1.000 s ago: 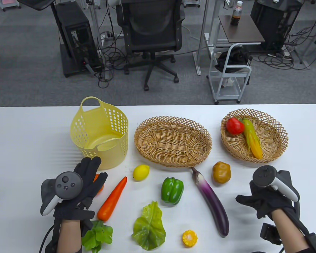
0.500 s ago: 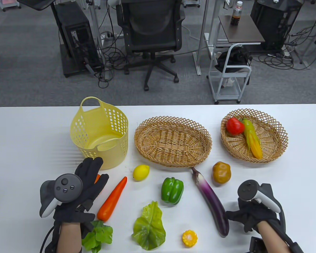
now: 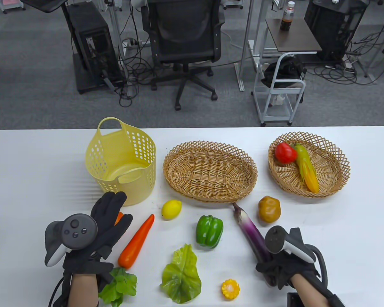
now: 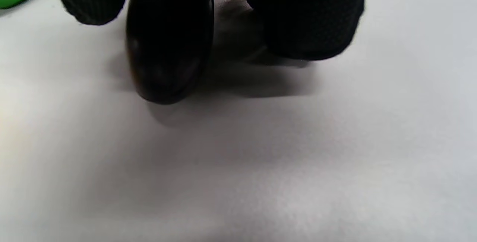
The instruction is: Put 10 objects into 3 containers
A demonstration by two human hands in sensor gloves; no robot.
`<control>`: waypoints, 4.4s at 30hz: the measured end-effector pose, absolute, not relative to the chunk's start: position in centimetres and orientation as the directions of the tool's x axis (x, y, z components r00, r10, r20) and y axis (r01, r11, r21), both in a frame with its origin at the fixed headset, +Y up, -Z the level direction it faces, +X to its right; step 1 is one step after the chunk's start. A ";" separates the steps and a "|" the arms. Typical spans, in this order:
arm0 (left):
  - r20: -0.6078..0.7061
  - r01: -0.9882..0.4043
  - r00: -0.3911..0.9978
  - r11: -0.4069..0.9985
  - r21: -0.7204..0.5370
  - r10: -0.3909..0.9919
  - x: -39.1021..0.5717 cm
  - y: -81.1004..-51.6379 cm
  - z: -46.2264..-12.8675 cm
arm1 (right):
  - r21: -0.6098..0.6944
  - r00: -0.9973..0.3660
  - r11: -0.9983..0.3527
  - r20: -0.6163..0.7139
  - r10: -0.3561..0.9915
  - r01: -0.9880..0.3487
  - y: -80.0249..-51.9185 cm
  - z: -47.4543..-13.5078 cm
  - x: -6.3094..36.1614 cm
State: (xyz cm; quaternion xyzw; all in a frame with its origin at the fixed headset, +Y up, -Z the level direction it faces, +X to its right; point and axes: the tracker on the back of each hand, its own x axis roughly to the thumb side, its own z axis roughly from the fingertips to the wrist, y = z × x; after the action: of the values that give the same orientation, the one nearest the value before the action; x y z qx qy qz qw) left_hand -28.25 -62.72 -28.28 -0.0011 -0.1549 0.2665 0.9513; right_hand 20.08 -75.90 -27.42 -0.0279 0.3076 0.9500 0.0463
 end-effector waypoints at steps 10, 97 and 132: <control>0.339 -0.531 0.776 0.841 -0.103 0.532 -28.5 -62.4 -28.0 | 0.581 -0.989 -0.801 -0.115 0.095 -0.144 -75.9 -27.8 19.5; 0.258 -0.544 0.786 0.827 -0.142 0.561 -29.2 -63.3 -29.1 | 0.468 -0.862 -0.752 -0.433 0.264 -0.465 -71.8 -41.0 23.3; 0.217 -0.494 0.839 0.865 -0.085 0.500 -29.2 -63.2 -29.0 | 0.109 -0.789 -0.876 -0.497 0.362 -0.470 -66.7 -43.3 26.3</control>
State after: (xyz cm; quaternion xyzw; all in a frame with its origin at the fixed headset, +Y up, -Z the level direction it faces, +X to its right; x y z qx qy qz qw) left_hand -29.25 -63.21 -29.04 -0.0128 -0.1164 0.2591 0.9587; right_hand 26.31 -66.65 -43.35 -0.2377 0.1140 0.9388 0.2217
